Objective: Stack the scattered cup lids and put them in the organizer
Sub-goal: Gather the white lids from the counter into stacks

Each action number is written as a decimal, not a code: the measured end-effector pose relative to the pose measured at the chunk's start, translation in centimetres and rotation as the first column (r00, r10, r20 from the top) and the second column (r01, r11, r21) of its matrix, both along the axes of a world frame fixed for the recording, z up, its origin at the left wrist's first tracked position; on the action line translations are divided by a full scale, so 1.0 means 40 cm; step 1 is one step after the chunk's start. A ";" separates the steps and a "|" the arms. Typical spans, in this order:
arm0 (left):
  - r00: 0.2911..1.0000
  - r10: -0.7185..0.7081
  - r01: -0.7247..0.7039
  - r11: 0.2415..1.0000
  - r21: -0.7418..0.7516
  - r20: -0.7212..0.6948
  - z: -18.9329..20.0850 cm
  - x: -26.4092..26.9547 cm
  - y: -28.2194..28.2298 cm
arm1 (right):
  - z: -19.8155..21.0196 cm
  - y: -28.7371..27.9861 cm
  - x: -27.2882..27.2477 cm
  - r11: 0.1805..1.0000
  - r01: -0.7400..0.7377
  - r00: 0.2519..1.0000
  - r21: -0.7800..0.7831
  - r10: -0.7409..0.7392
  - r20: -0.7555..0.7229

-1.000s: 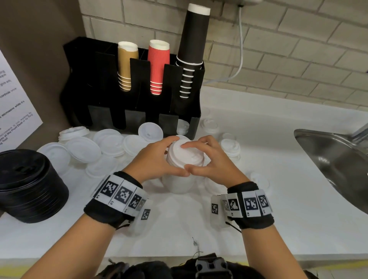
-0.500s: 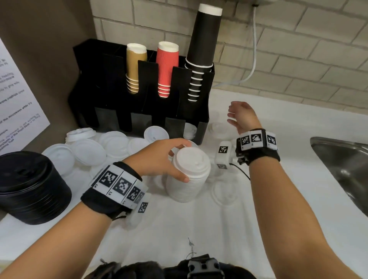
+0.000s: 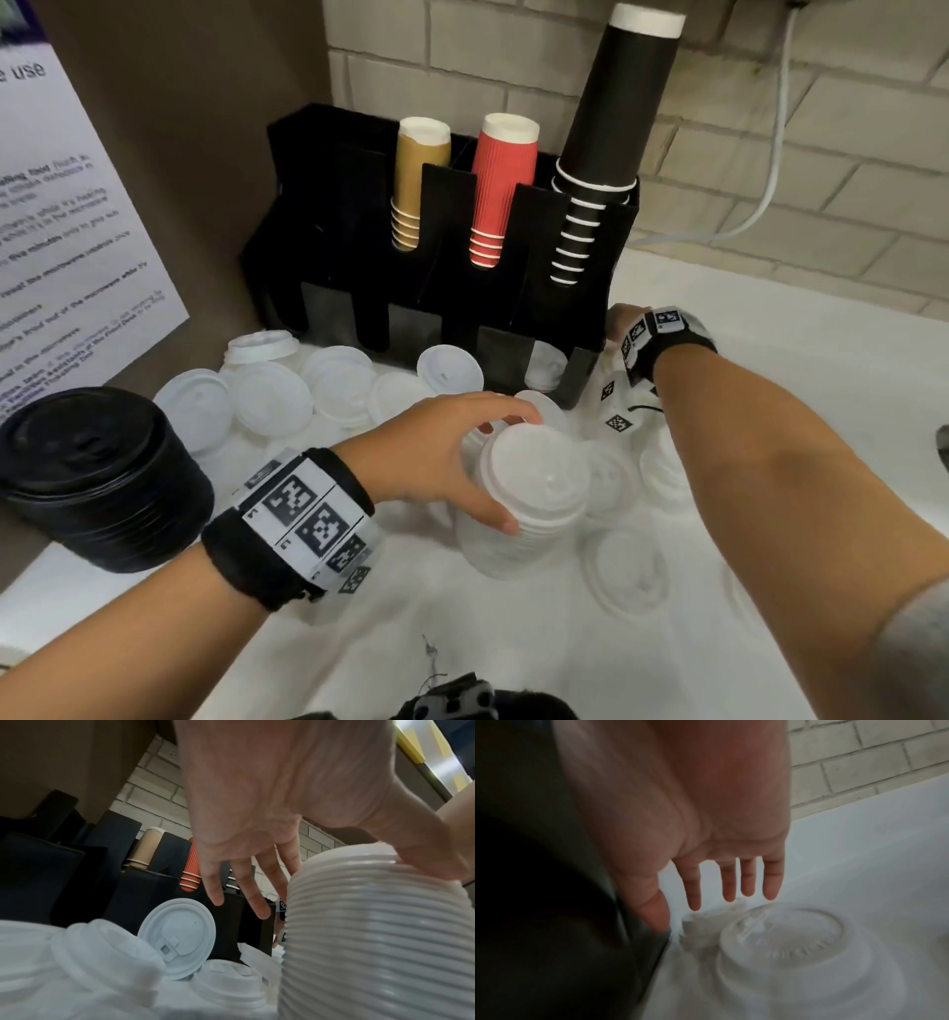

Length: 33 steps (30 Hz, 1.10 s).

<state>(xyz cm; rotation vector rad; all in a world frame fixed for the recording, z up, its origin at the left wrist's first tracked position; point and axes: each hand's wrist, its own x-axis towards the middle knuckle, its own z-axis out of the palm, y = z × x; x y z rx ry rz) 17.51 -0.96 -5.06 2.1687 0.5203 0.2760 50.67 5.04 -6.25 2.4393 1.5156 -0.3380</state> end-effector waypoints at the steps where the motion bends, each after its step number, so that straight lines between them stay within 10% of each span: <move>1: 1.000 0.002 -0.002 1.000 -0.002 0.003 0.000 -0.001 -0.001 | -0.010 0.002 0.010 1.000 -0.004 0.998 -0.021 0.005 0.058; 9: 1.000 -0.005 0.005 1.000 -0.014 0.020 0.000 -0.002 -0.002 | -0.048 0.041 0.038 0.987 -0.051 0.977 -0.153 0.081 0.196; 15: 1.000 -0.005 0.005 1.000 -0.021 0.010 -0.003 -0.004 -0.003 | -0.067 0.058 0.049 0.970 0.187 0.982 0.153 -0.179 -0.062; 21: 1.000 0.013 -0.013 1.000 -0.020 -0.011 -0.008 -0.006 -0.005 | 0.005 -0.001 0.052 0.526 0.755 0.580 0.392 -0.255 -0.774; 27: 0.999 0.031 -0.029 0.996 -0.088 0.021 -0.022 -0.013 -0.017 | 0.106 -0.131 -0.057 0.327 0.882 0.343 0.340 0.052 -0.938; 33: 0.995 0.060 -0.054 0.995 -0.081 0.076 -0.034 -0.022 -0.039 | 0.160 -0.310 -0.246 0.462 0.725 0.496 0.511 0.165 -0.853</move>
